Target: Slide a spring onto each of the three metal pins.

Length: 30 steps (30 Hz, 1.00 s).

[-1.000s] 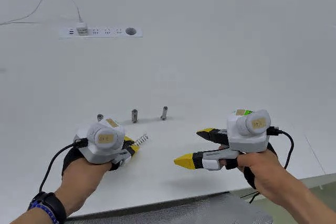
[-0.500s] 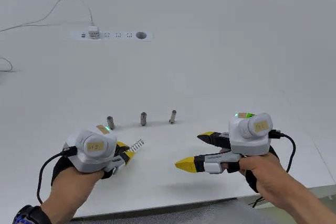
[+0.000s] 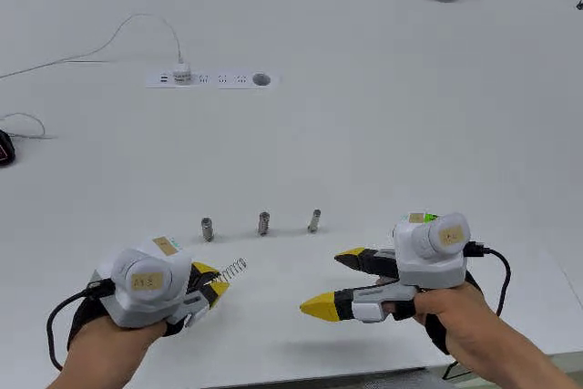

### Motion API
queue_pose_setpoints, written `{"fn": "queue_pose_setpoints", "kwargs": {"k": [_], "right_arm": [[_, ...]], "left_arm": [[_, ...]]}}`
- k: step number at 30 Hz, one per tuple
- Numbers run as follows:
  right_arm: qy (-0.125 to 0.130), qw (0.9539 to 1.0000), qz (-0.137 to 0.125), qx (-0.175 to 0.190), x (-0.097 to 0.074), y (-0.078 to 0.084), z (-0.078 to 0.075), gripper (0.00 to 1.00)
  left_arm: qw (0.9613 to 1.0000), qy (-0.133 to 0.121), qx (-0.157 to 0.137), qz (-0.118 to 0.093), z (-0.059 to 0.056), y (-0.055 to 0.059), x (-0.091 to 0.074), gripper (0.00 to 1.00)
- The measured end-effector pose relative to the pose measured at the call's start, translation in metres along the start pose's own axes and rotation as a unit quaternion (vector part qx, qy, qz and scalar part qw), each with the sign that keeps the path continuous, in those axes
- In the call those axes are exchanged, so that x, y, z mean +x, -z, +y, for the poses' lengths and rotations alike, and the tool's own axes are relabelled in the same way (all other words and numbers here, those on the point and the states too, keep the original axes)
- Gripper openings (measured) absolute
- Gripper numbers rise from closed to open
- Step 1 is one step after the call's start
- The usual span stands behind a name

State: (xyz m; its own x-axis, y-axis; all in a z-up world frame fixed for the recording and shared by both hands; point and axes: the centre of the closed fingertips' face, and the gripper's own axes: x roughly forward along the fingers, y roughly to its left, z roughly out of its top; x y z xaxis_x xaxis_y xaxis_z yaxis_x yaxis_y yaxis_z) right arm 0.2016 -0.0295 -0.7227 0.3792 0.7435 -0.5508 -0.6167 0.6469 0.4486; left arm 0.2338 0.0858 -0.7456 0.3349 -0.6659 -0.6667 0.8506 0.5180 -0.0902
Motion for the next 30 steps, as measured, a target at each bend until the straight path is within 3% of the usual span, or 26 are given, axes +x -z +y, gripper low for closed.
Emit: {"fn": "queue_pose_setpoints", "kwargs": {"k": [7, 14, 30], "right_arm": [[-0.025, 0.9996, -0.009, 0.008, 0.009, -0.009, 0.011, 0.68], [-0.045, 0.9988, -0.017, 0.014, 0.017, -0.019, 0.020, 0.63], [-0.089, 0.9939, -0.044, 0.048, 0.027, -0.041, 0.035, 0.47]], "left_arm": [[0.9999, -0.002, 0.007, -0.009, -0.001, -0.005, -0.017, 0.10], [0.9997, 0.001, 0.015, -0.019, -0.004, -0.015, -0.022, 0.10], [0.9978, 0.033, 0.044, -0.037, -0.032, -0.039, -0.020, 0.10]]}}
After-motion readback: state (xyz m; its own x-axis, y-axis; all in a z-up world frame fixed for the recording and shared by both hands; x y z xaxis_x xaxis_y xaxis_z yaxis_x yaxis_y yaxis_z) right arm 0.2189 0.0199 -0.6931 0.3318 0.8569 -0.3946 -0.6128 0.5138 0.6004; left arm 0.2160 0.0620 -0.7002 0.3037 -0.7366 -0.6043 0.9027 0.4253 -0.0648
